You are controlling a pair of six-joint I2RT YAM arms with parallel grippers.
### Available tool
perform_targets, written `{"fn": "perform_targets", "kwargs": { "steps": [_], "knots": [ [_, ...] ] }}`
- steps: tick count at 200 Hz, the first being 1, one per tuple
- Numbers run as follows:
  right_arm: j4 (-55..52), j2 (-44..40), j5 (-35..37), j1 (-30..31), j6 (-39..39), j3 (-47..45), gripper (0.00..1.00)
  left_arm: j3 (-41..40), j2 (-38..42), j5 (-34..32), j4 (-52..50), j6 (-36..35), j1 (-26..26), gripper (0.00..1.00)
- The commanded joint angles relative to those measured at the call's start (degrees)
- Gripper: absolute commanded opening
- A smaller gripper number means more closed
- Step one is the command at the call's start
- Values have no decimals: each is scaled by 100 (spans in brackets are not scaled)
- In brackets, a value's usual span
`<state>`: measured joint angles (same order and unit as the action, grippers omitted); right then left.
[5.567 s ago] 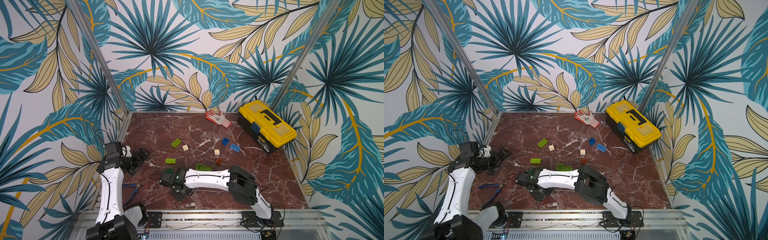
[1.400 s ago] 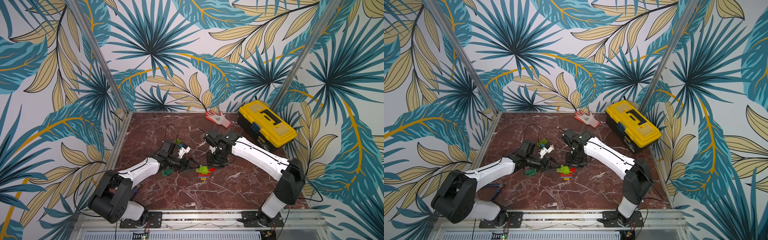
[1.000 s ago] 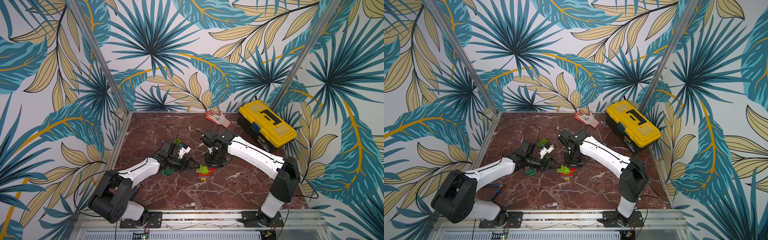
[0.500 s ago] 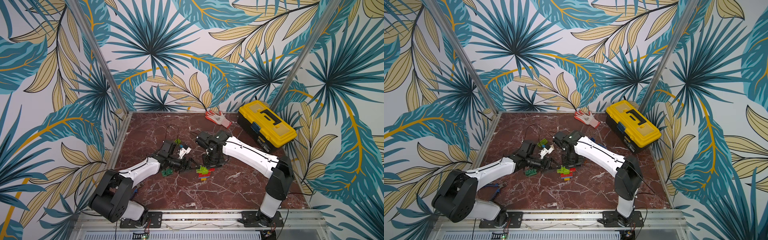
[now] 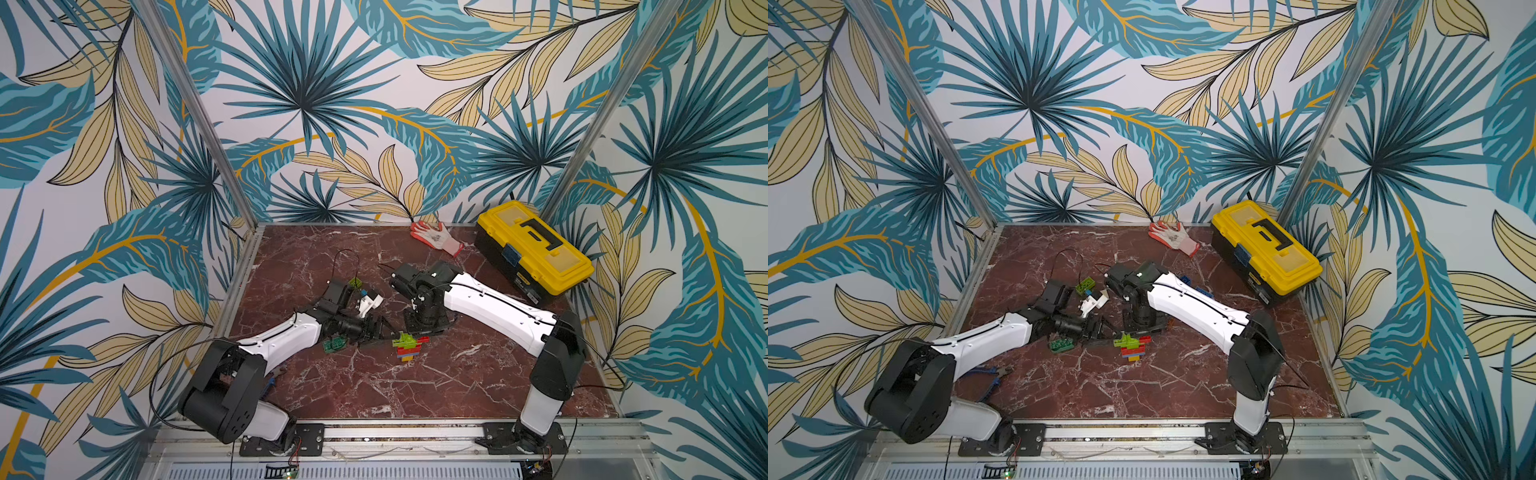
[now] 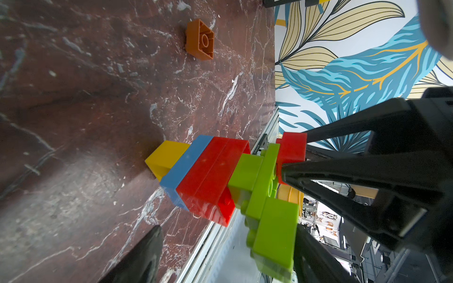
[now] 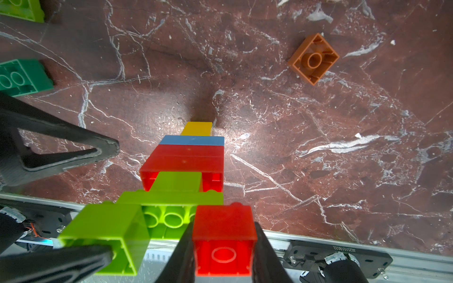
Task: Assemble a carrot with lego
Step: Assemble the lego brick with the lego brick.
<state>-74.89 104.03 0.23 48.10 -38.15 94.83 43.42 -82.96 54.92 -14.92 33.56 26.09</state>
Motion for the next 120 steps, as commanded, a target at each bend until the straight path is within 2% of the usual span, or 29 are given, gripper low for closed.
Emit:
{"fn": "perform_targets", "kwargs": {
  "steps": [1,72,120],
  "knots": [
    [-42,712,-286,133,213,-382,25,-71,-181,-825,-817,-199,37,81],
    [128,844,-439,142,367,-588,25,-38,-180,-853,-934,-236,33,82],
    [-42,714,-304,141,381,-303,27,264,9,-845,-1064,-196,33,84]
  ]
}}
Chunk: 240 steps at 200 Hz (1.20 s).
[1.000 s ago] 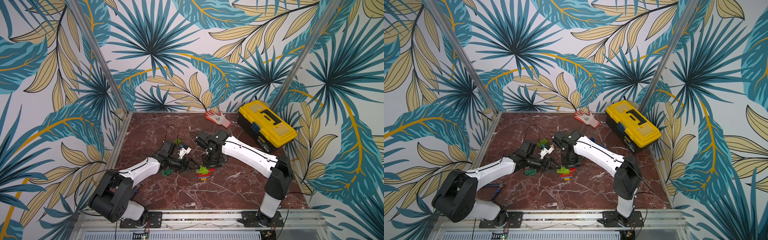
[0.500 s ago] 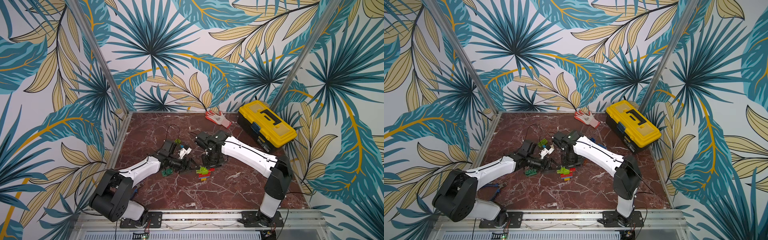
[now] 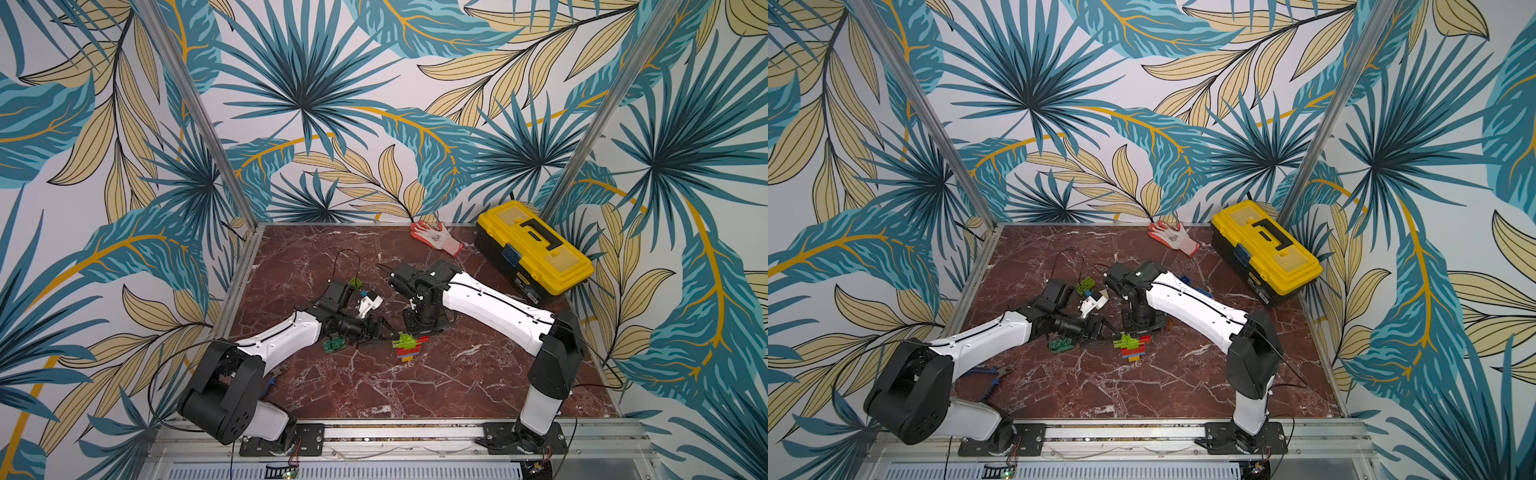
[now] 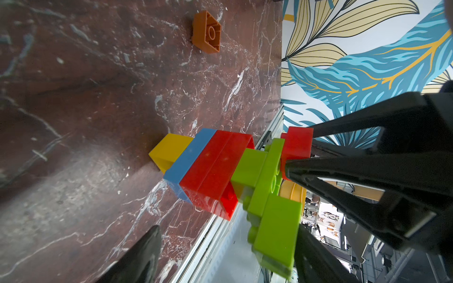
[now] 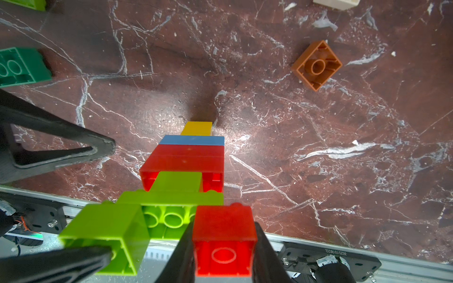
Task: Assemble a carrot with lego
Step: Assemble the lego brick with the lego brick.
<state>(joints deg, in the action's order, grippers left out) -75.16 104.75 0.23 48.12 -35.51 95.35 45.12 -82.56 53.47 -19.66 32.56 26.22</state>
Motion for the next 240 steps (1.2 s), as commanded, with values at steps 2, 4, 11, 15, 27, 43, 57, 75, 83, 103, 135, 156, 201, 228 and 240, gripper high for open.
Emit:
{"fn": "perform_targets", "kwargs": {
  "steps": [2,4,11,15,27,43,57,75,83,103,135,156,201,228,240],
  "knots": [
    [-25,643,-298,141,119,-339,27,104,-33,-692,-613,-99,21,84],
    [-36,643,-296,138,115,-328,27,116,-32,-690,-621,-104,21,84],
    [-49,631,-271,139,107,-289,28,128,-32,-692,-633,-113,23,84],
    [-54,619,-268,141,107,-273,28,138,-34,-706,-649,-118,22,84],
    [-61,570,-229,138,102,-233,30,157,-19,-689,-684,-135,16,84],
    [-82,500,-199,137,83,-199,31,168,4,-725,-744,-162,21,84],
    [-96,459,-195,142,74,-159,32,189,29,-729,-777,-166,21,84],
    [-77,399,-218,141,41,-118,32,205,74,-729,-800,-187,21,85],
    [-75,382,-229,138,35,-96,33,207,84,-724,-809,-187,28,85],
    [-87,372,-259,139,30,-30,34,233,140,-721,-835,-188,20,87],
    [-107,336,-262,138,22,16,40,284,237,-726,-887,-208,26,89],
    [-122,325,-234,136,18,30,43,311,249,-722,-921,-212,23,90],
    [-113,292,-207,137,9,27,51,330,234,-721,-926,-225,26,90],
    [-107,231,-125,120,2,46,54,374,233,-694,-926,-232,24,91],
    [-130,215,-102,102,6,49,55,399,225,-681,-924,-234,24,91]
  ]
}}
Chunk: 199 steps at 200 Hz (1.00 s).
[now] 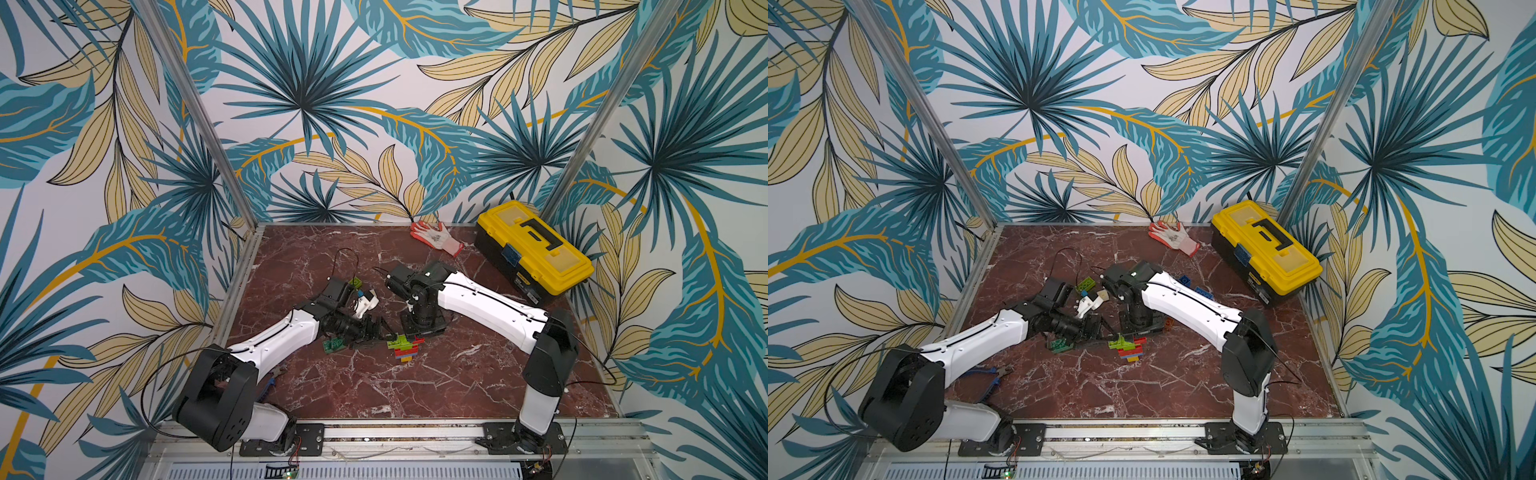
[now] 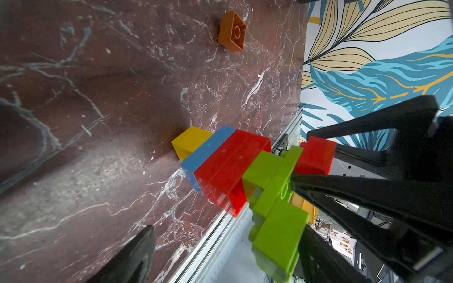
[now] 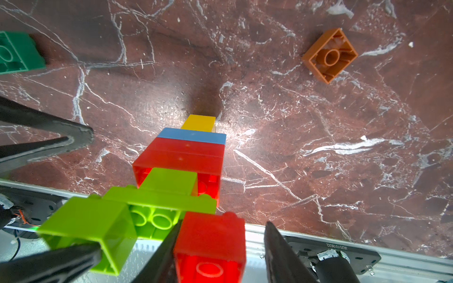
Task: Assemble a carrot with lego
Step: Assemble the lego brick with the lego brick.
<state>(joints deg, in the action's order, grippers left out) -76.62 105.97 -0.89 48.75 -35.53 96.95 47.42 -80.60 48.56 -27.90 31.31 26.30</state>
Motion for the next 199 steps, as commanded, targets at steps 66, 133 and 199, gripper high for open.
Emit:
{"fn": "perform_targets", "kwargs": {
  "steps": [66,133,199],
  "knots": [
    [-1,0,86,-15,0,-185,56,252,31,-162,-98,-116,20,94],
    [-89,-173,276,-54,-14,-78,59,293,1,-166,-99,-126,24,95],
    [-159,-222,286,-59,-14,17,61,287,-17,-164,-96,-134,47,96]
  ]
}}
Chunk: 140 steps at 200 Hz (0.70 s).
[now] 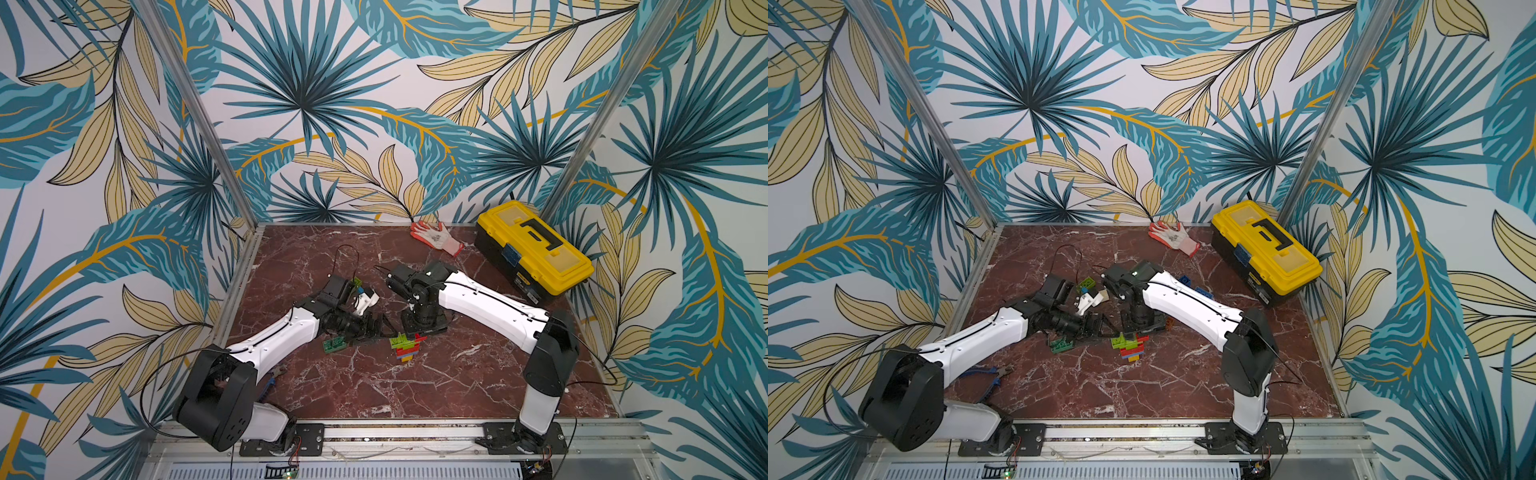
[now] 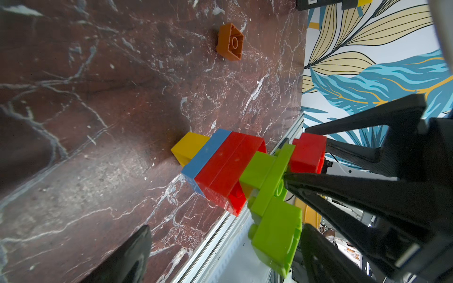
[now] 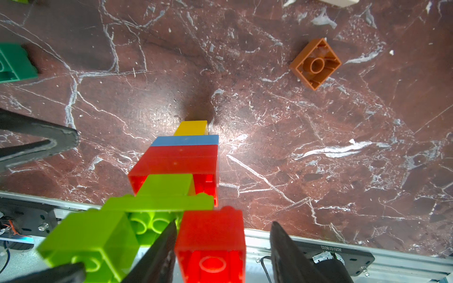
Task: Assemble a carrot with lego
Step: Assemble the lego brick with the lego brick.
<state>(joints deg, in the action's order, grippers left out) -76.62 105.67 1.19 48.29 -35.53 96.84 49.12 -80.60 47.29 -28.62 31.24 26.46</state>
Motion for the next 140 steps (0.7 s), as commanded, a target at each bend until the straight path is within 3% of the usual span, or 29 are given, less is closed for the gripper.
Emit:
{"fn": "perform_targets", "kwargs": {
  "steps": [1,49,92,112,128,140],
  "knots": [
    [-160,-189,76,-13,-11,28,61,120,-13,-37,-22,-127,33,96],
    [-189,-278,104,-16,-38,-8,61,121,-1,-61,-28,-128,27,98],
    [-305,-502,352,-13,78,371,71,188,185,-222,-29,-94,22,100],
    [-416,-542,396,-13,117,617,80,229,259,-330,-47,-60,9,99],
    [-291,-769,532,-6,129,487,99,207,420,-454,-47,-1,-96,99],
    [84,-1177,667,-4,140,100,99,173,605,-549,-78,49,-281,99]
  ]
}}
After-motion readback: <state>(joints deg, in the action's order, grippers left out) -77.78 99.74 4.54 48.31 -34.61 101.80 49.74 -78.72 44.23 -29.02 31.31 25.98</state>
